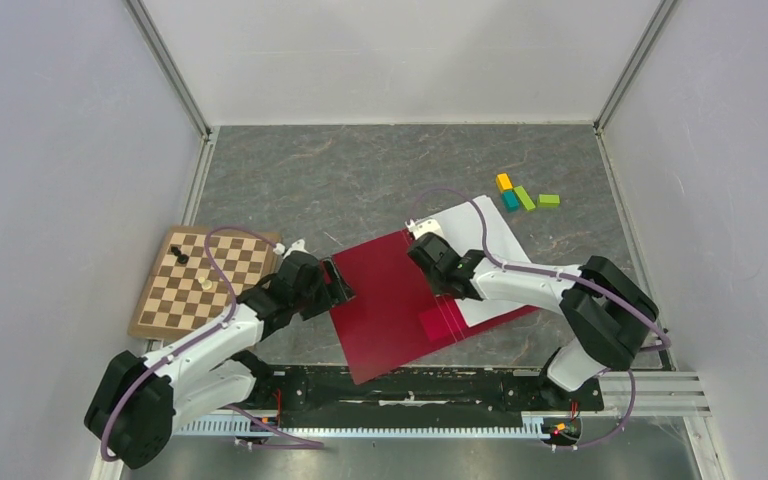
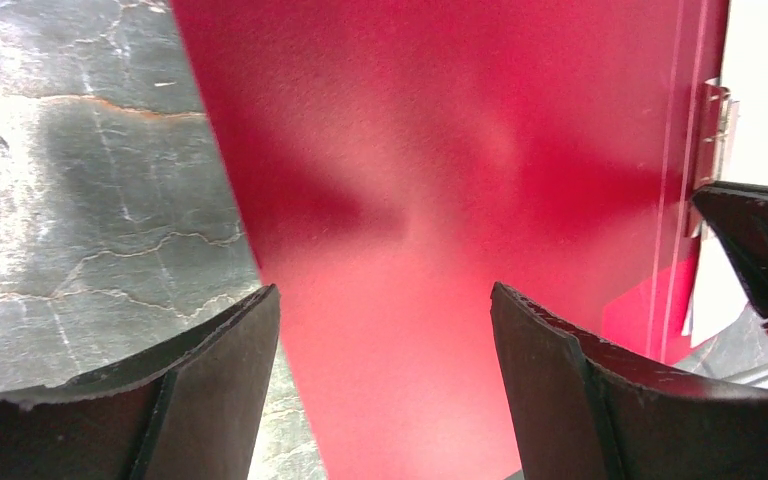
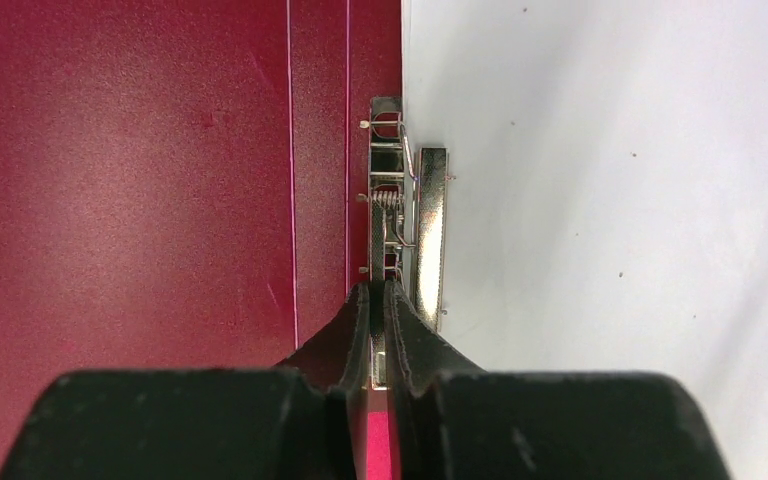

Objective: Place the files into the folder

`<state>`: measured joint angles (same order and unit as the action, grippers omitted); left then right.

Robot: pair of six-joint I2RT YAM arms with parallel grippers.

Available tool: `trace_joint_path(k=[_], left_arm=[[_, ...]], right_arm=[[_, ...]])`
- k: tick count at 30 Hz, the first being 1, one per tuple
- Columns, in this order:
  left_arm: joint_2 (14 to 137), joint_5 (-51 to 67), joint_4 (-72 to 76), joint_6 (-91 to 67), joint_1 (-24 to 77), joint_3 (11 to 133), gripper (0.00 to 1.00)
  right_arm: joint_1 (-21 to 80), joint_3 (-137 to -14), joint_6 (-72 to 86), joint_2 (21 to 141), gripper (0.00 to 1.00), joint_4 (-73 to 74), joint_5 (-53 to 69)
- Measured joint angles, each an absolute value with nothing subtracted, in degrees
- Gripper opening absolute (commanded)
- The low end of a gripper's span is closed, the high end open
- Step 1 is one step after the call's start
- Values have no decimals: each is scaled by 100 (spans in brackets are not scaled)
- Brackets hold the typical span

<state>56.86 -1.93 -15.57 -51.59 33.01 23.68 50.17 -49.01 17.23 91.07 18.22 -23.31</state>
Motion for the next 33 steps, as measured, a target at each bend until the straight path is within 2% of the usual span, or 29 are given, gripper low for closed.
trace_joint_path(k=[16,33], left_arm=[[5332,-233,-1278,-5260,3146,1968,84],[5277,495,75,-5452,3046,1511,84]], right_arm=[[4576,-5131,1612,8508,0,2156,-2038],[4187,-5131,1540,7996,0,2285,-1730]])
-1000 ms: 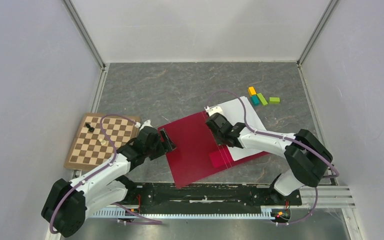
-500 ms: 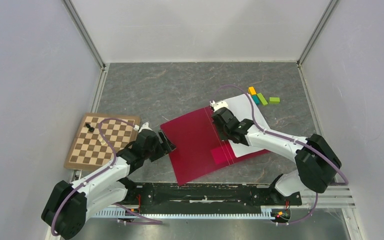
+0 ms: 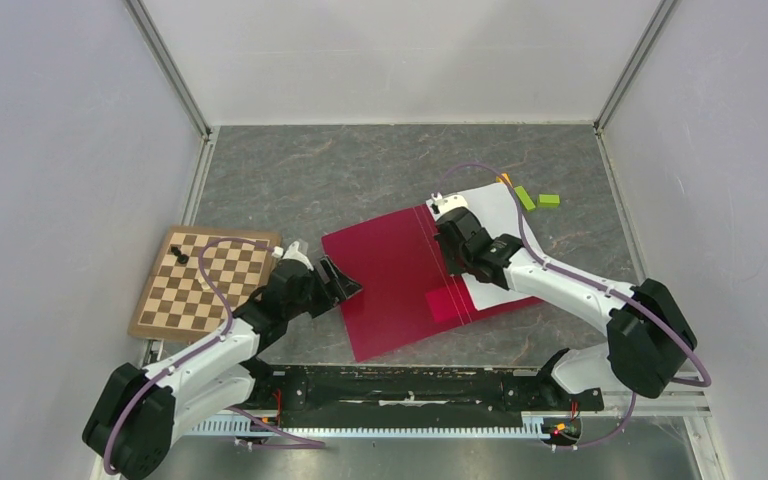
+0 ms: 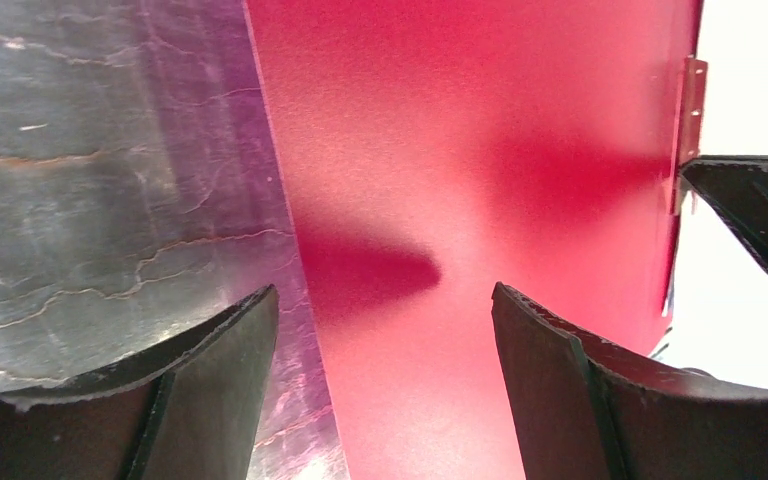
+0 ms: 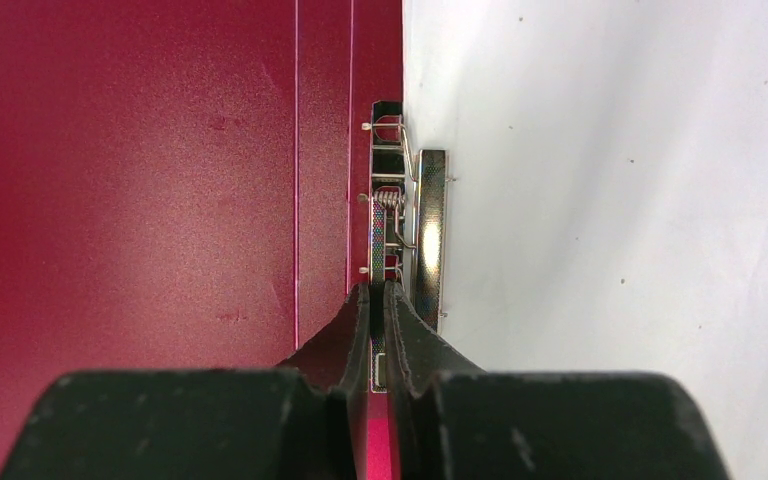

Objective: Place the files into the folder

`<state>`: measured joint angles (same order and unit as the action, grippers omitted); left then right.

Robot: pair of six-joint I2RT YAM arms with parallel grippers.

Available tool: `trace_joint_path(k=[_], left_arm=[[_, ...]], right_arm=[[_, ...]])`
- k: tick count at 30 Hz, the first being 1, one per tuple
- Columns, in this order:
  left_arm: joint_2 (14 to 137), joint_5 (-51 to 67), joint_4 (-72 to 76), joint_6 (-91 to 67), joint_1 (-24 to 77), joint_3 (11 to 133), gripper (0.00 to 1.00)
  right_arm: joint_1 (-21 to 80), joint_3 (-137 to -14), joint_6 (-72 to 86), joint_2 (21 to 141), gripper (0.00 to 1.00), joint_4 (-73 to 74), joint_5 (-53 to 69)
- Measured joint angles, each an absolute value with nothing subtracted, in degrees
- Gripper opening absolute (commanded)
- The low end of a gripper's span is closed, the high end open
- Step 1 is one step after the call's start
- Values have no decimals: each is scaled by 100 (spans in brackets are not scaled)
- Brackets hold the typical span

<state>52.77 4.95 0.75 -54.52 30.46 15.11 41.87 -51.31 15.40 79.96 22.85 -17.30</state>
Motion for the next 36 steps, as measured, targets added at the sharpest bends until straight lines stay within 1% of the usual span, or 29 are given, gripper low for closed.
trace_joint_path(k=[13,19,28,32,36], left_arm=[[5059,1278,1140,-5660,2995,1350,84],[4652,1420,1009,-5693,2995,1533,84],[4659,1518,445,-5448,2995,2126,84],[4724,1507,10,-5299,2995,2425,85],[4737,1385,-548,-5151,2995,2825,85]], right_arm=[[4104,-5127,1549,7931,0,2342,-1673],[4104,-4814,1702,7931,0,1992,-1557],[4388,-4191,2252,8097,0,1288,-1380],[4703,-4099,2497,8158,6,1011,-1288],[4950,-4099,2714,8337,18,694,-1094]])
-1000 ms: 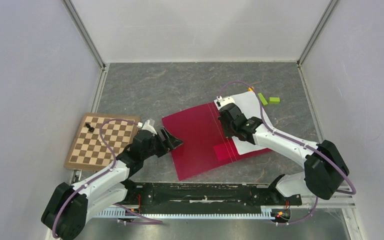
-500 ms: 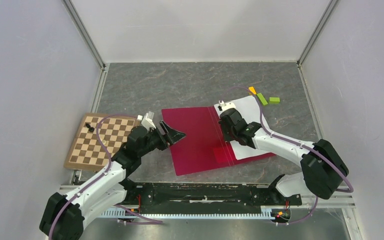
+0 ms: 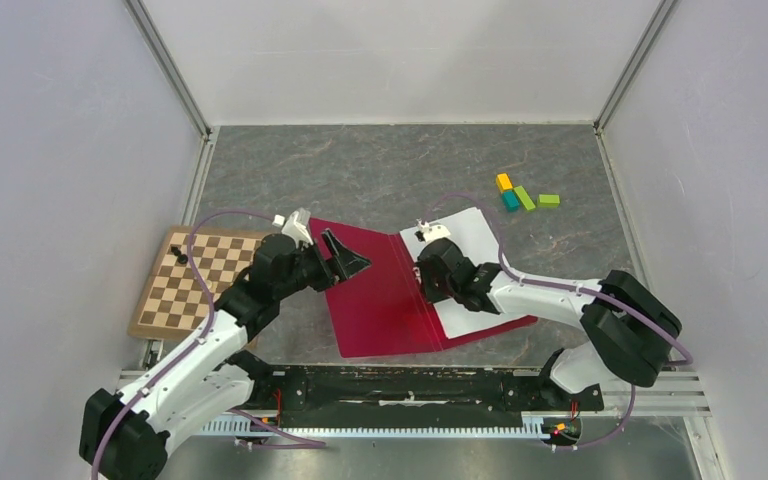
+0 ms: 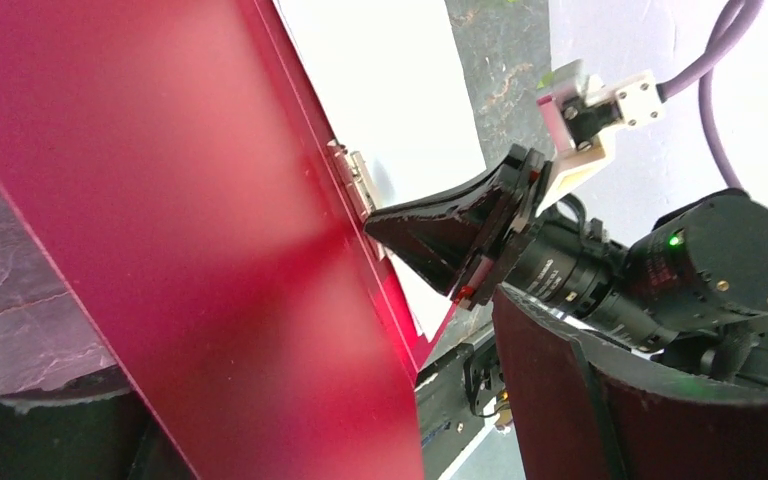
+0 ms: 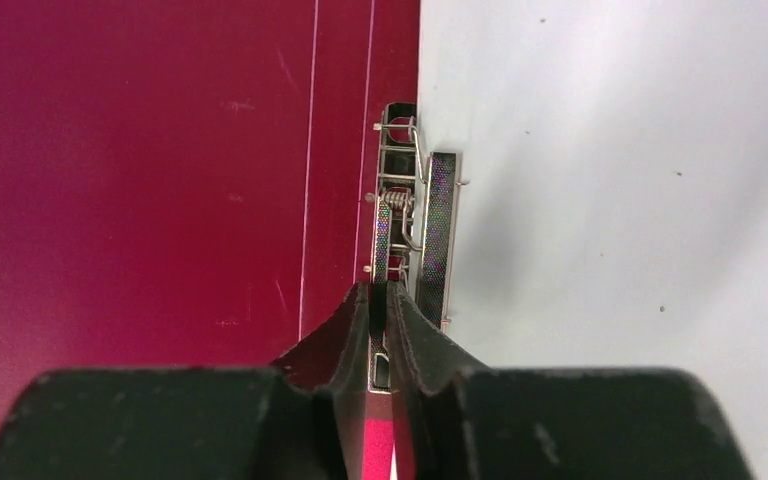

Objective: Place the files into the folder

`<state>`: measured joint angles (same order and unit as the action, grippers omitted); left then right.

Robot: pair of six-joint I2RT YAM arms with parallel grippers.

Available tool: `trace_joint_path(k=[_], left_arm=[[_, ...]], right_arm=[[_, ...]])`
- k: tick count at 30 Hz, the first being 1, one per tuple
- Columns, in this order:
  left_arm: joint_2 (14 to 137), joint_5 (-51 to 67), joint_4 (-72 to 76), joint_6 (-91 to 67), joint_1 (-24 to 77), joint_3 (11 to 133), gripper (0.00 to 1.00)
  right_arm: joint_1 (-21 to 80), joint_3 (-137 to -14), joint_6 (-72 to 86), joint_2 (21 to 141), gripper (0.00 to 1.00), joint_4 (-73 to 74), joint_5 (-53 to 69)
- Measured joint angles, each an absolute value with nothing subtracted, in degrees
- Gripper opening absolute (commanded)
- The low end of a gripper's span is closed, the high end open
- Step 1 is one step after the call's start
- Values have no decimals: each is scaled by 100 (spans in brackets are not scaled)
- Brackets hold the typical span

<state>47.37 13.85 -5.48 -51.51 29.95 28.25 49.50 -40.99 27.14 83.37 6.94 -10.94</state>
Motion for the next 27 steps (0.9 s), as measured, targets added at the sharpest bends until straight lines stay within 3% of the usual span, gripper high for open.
trace_joint_path(k=[6,17,27], left_arm=[[4797,1122,-1417,-4960,2995,3533,85],[5183,956,-2062,-4792,2995,4399,85],[5728,1308,-1684,-4884,3048,4735,85]], right_arm=[[5168,-4099,3063,8473,36,274,-770],[5343,-4195,3618,8847,44,-419,-344],[4976,-4233,3505,8248,67,-158,-628]])
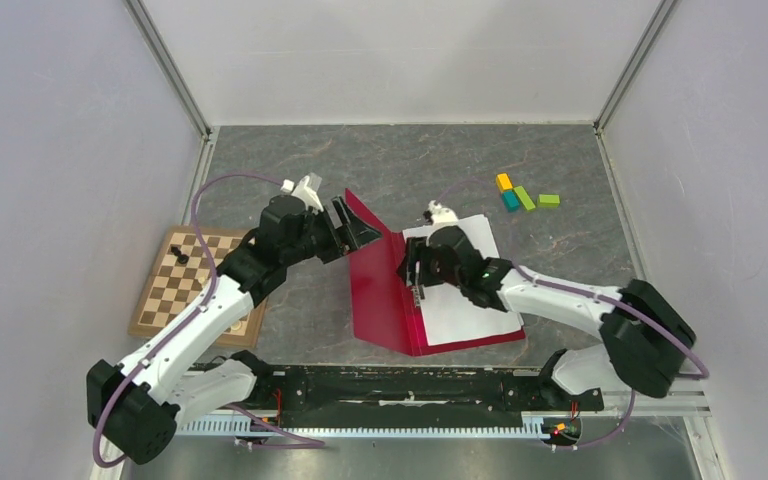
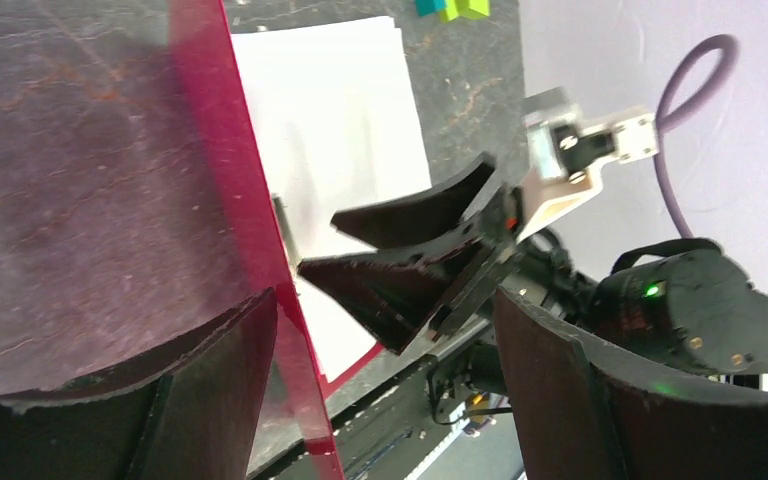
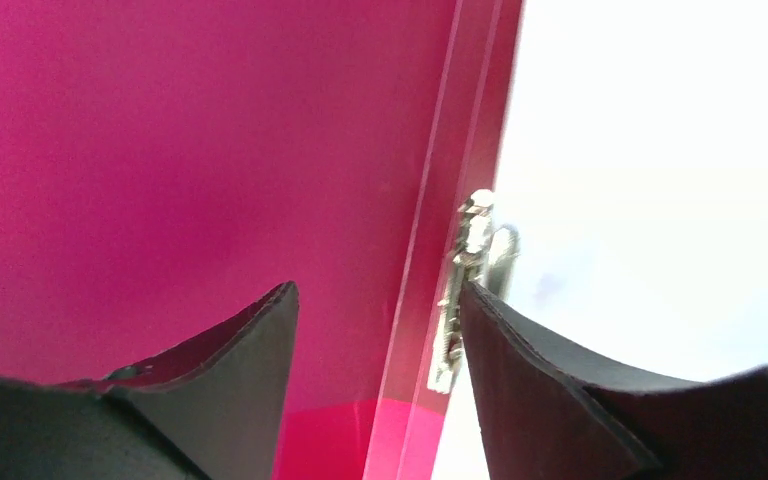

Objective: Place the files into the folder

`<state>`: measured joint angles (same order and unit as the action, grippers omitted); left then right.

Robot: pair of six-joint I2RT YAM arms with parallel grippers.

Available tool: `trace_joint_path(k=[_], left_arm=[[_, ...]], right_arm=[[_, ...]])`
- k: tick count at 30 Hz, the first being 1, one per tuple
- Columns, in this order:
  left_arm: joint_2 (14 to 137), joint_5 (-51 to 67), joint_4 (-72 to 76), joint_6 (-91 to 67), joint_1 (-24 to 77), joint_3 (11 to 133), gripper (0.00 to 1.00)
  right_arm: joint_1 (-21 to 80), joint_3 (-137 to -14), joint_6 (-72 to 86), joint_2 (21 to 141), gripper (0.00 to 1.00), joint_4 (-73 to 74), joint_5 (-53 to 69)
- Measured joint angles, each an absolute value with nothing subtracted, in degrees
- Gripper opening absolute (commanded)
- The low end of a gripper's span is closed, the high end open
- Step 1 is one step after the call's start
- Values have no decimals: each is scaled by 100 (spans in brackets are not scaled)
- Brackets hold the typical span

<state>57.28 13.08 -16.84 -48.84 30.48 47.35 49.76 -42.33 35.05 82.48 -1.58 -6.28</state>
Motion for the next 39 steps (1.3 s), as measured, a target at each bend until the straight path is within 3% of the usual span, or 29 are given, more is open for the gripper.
trace_joint_path(k=[4,14,30,39], left_arm=[[6001,1365,-1415,-4993,3317,4958,85],[7216,1522,-43,-5183,4298,5533,85],[9386,2152,2018,-5594,4853,6119,85],[10398,2176,2552,-5848,4919,6108,86]], right_arm=[[4534,-4117,3317,7443,78,47,-934],[4084,-3946,2757,5592,93,1229,-2375],[4058,-3920,2593,3597,98,2985,-4265],[4053,-3586,2633,3776,98,3015,-4263]])
